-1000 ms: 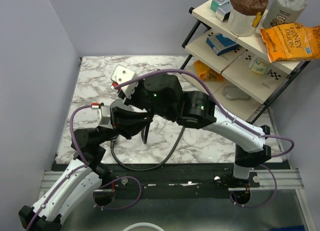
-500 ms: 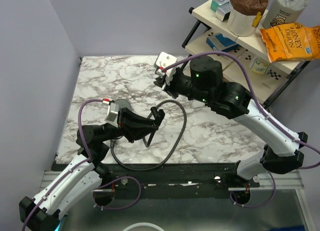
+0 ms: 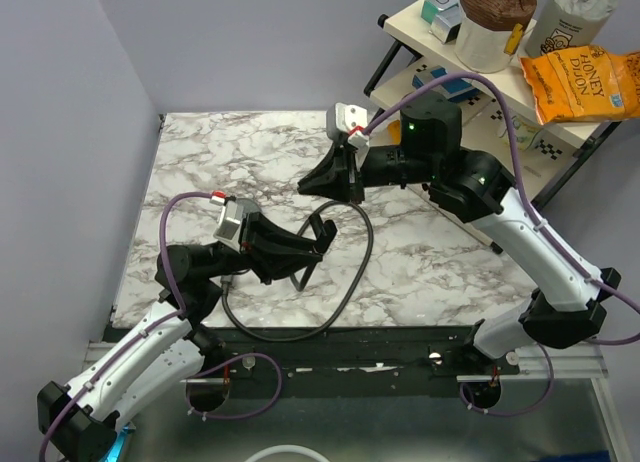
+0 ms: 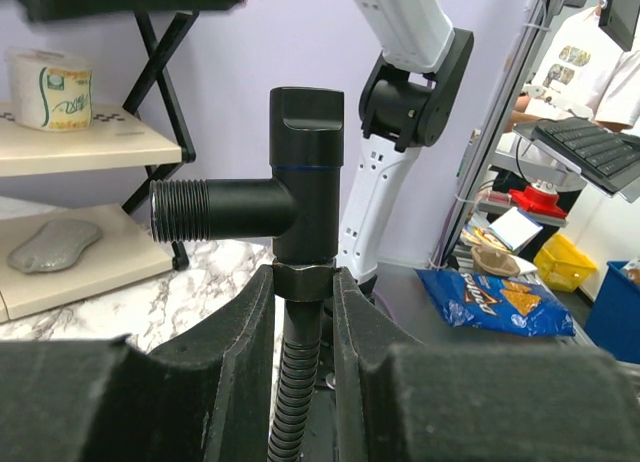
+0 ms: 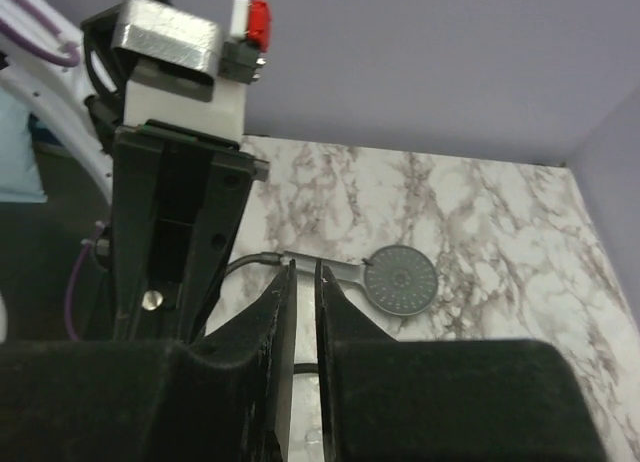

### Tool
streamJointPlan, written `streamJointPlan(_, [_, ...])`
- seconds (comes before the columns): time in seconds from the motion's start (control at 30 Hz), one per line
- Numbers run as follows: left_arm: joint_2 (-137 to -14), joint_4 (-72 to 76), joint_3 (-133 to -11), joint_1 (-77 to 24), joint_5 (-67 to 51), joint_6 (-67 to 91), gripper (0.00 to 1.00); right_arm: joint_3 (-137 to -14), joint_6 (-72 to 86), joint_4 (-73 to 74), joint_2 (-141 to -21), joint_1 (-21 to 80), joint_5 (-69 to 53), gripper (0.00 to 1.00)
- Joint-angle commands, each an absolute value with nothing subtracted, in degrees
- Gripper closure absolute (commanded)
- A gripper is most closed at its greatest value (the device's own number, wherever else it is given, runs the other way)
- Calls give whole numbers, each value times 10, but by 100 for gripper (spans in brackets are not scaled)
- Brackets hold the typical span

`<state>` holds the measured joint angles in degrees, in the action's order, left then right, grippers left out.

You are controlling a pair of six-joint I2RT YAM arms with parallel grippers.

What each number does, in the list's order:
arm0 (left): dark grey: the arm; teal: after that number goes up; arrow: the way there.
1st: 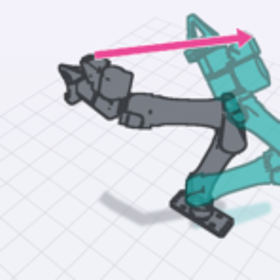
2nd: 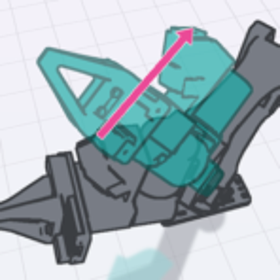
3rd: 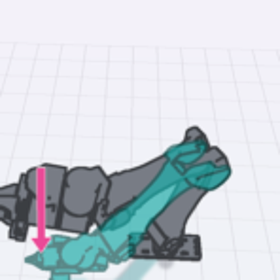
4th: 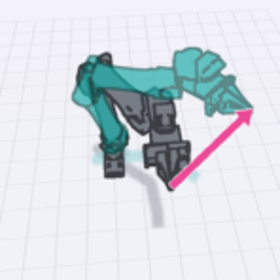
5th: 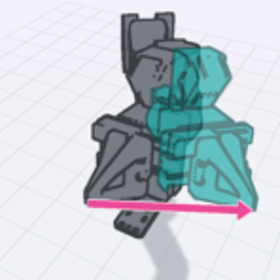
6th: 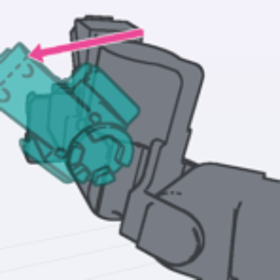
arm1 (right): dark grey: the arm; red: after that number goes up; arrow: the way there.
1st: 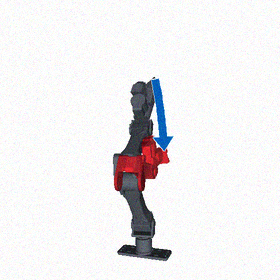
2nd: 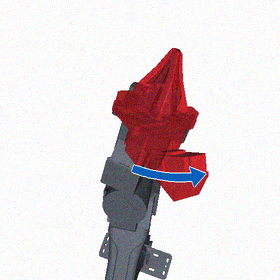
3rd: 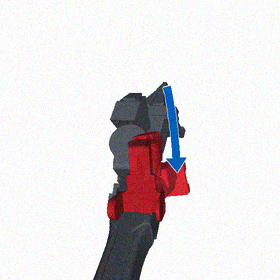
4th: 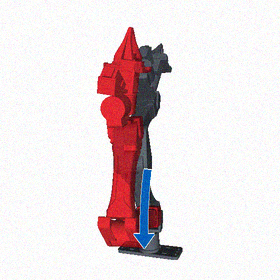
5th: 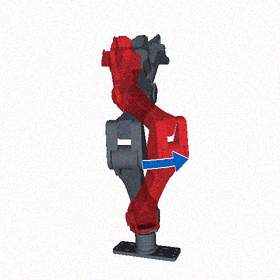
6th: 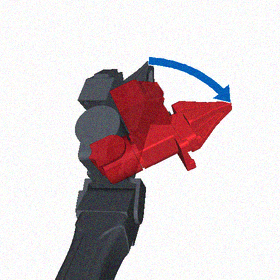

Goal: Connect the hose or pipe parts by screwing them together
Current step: Install the adaptor on the pipeline.

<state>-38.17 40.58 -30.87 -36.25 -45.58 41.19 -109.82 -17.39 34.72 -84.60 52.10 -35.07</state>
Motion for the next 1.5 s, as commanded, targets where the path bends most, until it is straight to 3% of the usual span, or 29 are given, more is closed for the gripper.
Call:
streamJointPlan(0.0, [-374, 439, -330, -366, -458, 413, 100, -1116, -183, 401, -869, 518, -478, 82])
streamJointPlan(0.57, [-353, 420, -330, -365, -451, 394, 100, -1180, -236, 533, -916, 508, -517, 90])
streamJointPlan(1.47, [-335, 401, -330, -313, -392, 379, 100, -1068, -204, 555, -833, 504, -440, 98])
